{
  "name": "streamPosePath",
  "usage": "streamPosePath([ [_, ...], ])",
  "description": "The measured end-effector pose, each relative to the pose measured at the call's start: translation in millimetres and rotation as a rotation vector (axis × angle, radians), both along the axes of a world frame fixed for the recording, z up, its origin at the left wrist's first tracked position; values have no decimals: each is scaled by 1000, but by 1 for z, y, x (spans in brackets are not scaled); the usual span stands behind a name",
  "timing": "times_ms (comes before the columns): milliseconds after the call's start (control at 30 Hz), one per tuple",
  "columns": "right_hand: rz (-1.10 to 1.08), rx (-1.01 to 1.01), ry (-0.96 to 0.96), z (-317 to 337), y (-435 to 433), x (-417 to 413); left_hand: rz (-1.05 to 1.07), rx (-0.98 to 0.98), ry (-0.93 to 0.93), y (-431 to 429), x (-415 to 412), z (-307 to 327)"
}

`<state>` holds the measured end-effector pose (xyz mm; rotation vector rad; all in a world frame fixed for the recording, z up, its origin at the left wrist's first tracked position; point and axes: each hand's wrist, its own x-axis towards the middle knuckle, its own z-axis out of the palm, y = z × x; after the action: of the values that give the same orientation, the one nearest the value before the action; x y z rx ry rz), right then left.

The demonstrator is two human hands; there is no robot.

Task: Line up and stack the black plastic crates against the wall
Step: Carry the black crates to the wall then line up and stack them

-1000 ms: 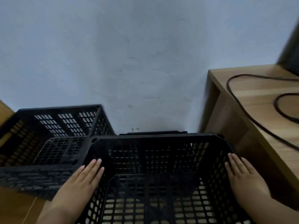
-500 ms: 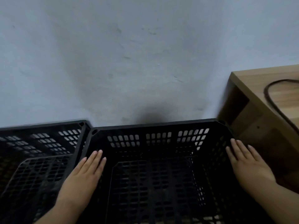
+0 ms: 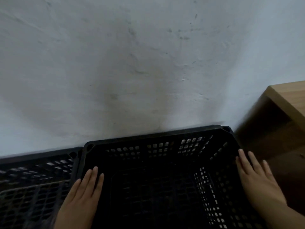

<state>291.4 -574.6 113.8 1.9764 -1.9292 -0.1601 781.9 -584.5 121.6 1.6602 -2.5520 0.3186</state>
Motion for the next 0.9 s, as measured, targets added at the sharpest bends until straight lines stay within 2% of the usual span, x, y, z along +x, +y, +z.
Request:
streamPosePath([
  [233, -54, -10, 20, -9, 6, -2, 57, -113, -67, 2, -11, -3],
  [467, -119, 109, 34, -7, 3, -1, 80, -115, -93, 0, -8, -7],
  [633, -86, 78, -53, 1, 2, 8, 89, -136, -106, 2, -9, -5],
  [833, -205, 184, -222, 29, -18, 68, 133, -30, -29, 2, -14, 25],
  [900, -220, 215, -169, 47, -18, 99, 182, -31, -40, 4, -12, 41],
])
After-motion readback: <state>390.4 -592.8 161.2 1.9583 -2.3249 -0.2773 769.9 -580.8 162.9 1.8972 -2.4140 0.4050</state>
